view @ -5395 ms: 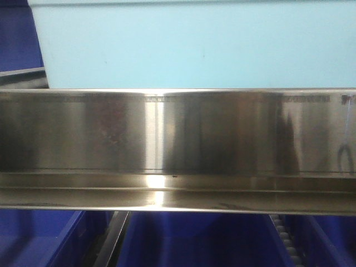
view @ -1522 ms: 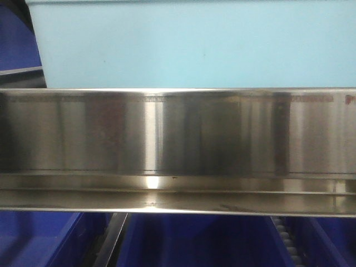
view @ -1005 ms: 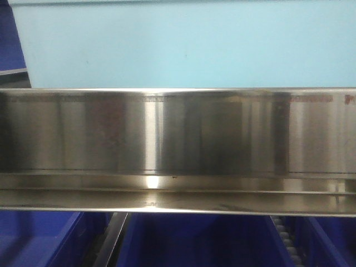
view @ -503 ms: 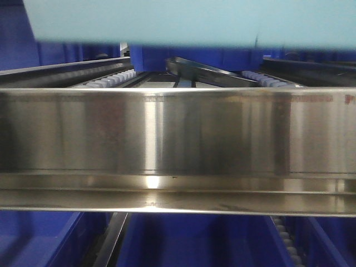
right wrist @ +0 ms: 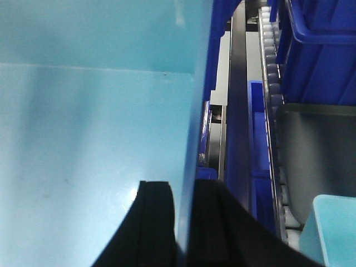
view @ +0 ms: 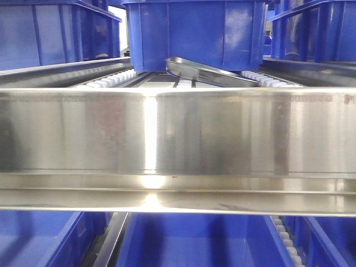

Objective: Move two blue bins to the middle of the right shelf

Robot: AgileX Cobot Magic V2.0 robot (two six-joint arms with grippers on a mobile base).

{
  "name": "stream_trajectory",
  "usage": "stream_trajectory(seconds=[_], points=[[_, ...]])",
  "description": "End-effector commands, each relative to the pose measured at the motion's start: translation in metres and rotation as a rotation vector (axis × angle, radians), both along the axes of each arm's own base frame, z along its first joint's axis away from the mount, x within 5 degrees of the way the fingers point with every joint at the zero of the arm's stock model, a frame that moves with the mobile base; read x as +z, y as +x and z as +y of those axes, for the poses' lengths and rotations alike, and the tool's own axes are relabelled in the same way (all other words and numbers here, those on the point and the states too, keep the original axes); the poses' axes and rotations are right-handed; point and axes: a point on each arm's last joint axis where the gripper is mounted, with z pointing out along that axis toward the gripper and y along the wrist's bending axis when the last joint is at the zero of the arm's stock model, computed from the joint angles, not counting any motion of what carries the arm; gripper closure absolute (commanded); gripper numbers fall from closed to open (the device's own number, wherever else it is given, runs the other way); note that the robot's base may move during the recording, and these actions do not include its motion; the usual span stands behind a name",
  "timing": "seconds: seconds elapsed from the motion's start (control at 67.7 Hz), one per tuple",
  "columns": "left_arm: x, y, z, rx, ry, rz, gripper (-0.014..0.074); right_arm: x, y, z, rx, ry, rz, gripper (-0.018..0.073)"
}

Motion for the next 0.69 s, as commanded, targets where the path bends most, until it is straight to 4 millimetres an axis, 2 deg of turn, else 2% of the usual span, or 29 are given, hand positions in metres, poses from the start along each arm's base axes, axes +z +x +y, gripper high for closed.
stream_trajectory(seconds=[0.0, 0.68], points=[[0.0138, -0.0100, -0.0032, -0.052, -0.070, -0.055, 0.0707, 0.0058, -0.0018, -0.0010, 0.005, -0.001, -0.039, 0.0712], [0.0145, -0.0097, -0.0035, -0.053, -0.075, -0.063, 0.0707, 0.0053, -0.0011, -0.0007, 0.005, -0.002, -0.037, 0.0712]])
